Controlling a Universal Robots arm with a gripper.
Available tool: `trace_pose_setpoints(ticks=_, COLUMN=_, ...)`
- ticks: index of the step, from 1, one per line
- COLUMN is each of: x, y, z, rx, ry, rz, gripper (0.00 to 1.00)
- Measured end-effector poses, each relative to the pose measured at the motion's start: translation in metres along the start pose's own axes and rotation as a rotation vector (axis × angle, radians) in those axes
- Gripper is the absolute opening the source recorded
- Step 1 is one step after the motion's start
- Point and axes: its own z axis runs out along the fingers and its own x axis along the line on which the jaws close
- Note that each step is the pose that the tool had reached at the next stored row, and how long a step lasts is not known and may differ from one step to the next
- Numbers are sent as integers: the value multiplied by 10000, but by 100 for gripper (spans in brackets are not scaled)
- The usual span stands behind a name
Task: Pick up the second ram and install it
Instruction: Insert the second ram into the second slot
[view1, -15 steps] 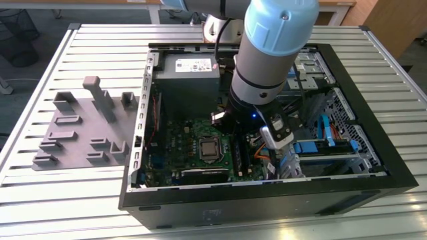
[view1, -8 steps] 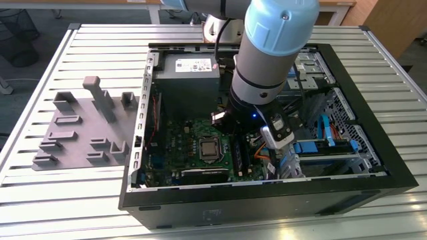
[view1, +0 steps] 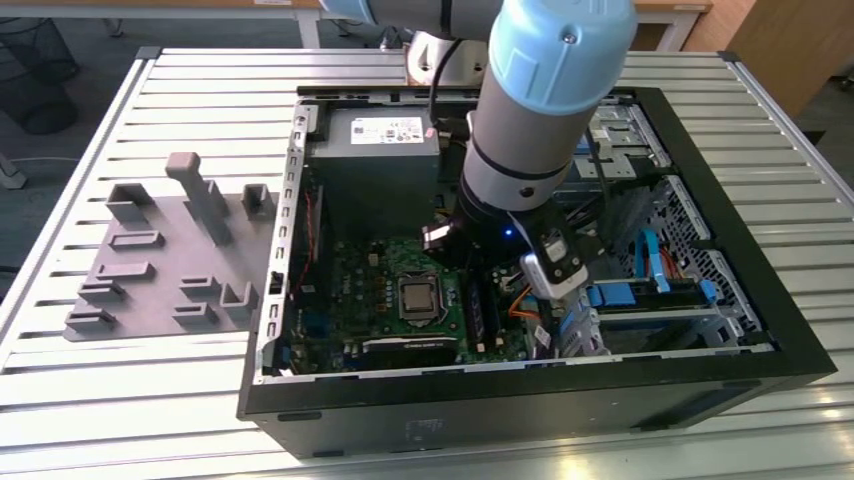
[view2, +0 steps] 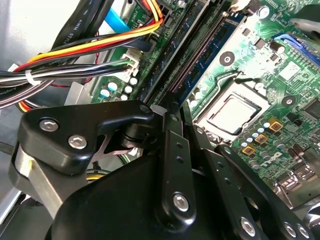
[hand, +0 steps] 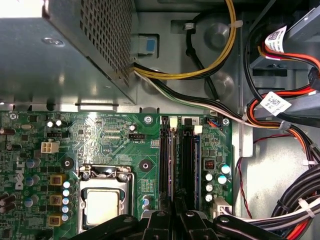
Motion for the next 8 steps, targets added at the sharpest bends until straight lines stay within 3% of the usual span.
trace_pose_setpoints(ticks=8, x=0, y=0, z=3, rx=-1, ry=0, rz=0, gripper=14)
